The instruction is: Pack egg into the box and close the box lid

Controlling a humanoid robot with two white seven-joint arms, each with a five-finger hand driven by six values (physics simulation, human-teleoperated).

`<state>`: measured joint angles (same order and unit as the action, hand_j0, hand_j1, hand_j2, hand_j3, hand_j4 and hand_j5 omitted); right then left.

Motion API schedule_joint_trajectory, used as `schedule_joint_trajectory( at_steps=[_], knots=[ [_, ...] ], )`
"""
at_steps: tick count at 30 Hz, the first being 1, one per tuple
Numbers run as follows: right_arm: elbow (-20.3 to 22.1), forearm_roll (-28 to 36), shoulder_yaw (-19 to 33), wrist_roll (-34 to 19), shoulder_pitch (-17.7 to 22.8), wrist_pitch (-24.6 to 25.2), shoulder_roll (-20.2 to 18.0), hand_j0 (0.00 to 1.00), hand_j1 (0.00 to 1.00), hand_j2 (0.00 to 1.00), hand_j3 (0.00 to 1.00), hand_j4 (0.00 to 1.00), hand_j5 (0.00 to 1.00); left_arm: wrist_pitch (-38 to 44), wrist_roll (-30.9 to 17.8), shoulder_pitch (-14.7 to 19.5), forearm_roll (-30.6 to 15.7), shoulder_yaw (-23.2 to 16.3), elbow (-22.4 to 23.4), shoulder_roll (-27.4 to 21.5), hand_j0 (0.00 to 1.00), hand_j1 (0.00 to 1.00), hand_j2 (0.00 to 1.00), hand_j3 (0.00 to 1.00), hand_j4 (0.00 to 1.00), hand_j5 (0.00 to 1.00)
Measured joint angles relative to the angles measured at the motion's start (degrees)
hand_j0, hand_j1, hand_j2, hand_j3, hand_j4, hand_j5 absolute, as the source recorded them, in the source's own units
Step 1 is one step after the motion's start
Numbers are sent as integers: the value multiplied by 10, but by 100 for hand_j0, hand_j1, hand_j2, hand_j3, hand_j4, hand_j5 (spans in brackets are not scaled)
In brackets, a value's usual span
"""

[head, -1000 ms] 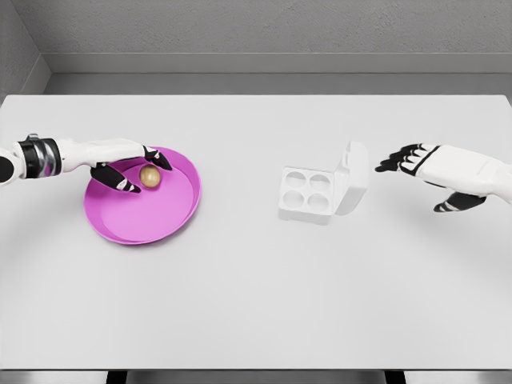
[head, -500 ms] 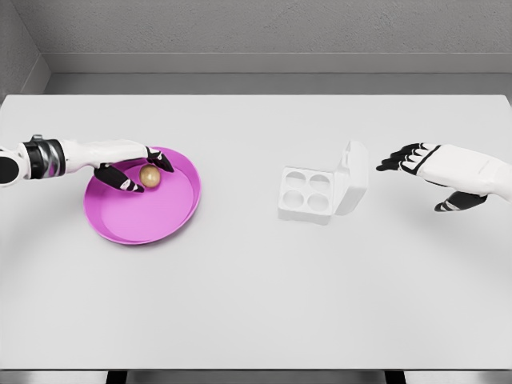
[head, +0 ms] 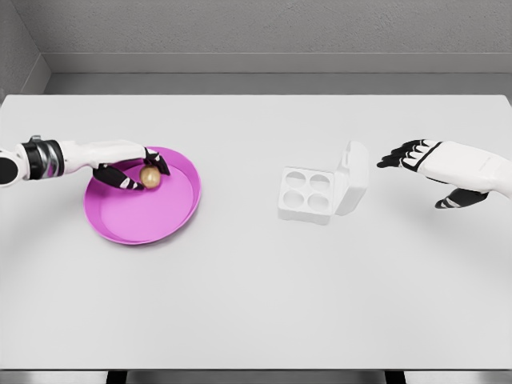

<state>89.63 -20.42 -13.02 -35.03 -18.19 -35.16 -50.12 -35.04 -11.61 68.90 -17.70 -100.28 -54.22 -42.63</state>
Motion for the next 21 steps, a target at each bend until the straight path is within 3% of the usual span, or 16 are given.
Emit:
schedule_joint_trajectory(
  at_steps=[10,21],
  knots=[
    [-1,0,0,0,0,0,0,100,100,100,100,100,100,0,0,0,1,0,0,2,45,45,45,45,45,45],
    [-2,0,-1,0,1,0,1,100,100,100,100,100,100,0,2,0,1,8,-1,5,45,45,45,45,45,45]
  ],
)
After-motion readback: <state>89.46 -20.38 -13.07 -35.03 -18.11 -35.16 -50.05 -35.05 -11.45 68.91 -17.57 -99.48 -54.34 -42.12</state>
